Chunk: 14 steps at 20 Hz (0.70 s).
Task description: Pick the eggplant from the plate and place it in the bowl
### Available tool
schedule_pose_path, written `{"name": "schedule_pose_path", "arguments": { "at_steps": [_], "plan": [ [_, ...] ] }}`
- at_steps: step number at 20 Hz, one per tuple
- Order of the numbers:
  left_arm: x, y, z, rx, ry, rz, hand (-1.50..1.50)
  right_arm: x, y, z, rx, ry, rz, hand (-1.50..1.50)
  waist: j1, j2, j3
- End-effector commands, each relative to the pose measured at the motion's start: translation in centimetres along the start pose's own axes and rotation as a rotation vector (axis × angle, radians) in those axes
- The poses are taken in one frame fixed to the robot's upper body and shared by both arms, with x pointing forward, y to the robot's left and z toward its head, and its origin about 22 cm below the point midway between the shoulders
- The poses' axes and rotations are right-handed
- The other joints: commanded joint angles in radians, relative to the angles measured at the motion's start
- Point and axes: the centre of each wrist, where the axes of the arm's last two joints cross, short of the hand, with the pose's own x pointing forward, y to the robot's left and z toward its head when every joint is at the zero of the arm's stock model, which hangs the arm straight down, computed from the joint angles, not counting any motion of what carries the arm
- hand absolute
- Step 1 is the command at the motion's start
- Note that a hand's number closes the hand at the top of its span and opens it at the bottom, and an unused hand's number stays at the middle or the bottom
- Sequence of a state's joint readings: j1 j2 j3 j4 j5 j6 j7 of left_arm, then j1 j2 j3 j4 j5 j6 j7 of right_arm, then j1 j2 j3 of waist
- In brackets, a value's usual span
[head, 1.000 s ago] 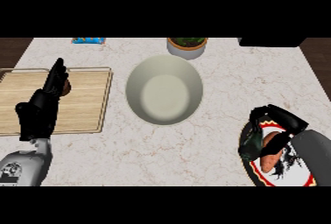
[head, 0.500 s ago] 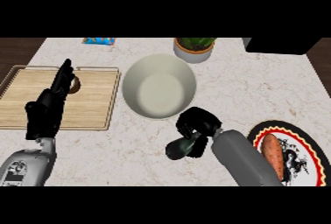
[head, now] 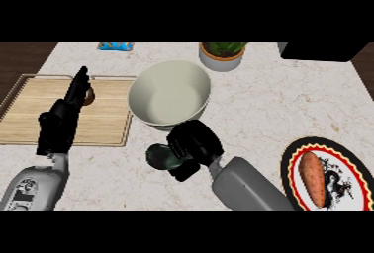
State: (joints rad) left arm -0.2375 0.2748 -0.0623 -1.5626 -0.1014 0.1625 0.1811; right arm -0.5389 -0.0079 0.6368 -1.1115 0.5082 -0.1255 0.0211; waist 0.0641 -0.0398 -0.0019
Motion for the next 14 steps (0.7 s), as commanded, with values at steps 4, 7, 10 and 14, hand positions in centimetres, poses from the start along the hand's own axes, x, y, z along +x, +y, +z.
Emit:
{"name": "schedule_pose_path", "arguments": {
  "at_steps": [4, 7, 10, 14],
  "plan": [
    [-0.5, 0.4, 0.1, 0.018, 0.010, 0.003, 0.00, 6.5, 0.3, 0.7, -0.273, 0.116, -0.053, 1.50, -0.022, -0.006, -0.003],
    [0.5, 0.4, -0.7, 0.030, -0.007, -0.012, 0.00, 9.7, 0.0, 0.9, -0.338, 0.157, -0.062, 1.50, -0.037, 0.002, -0.002],
    [0.1, 1.0, -0.6, 0.031, -0.010, -0.017, 0.00, 12.3, -0.3, 0.9, -0.434, 0.191, -0.077, 1.50, -0.031, 0.013, -0.003],
    [-0.3, 0.4, 0.0, 0.036, -0.006, 0.008, 0.00, 14.5, 0.1, 1.0, -0.533, 0.252, -0.123, 1.50, -0.022, 0.024, -0.001]
  ]
}}
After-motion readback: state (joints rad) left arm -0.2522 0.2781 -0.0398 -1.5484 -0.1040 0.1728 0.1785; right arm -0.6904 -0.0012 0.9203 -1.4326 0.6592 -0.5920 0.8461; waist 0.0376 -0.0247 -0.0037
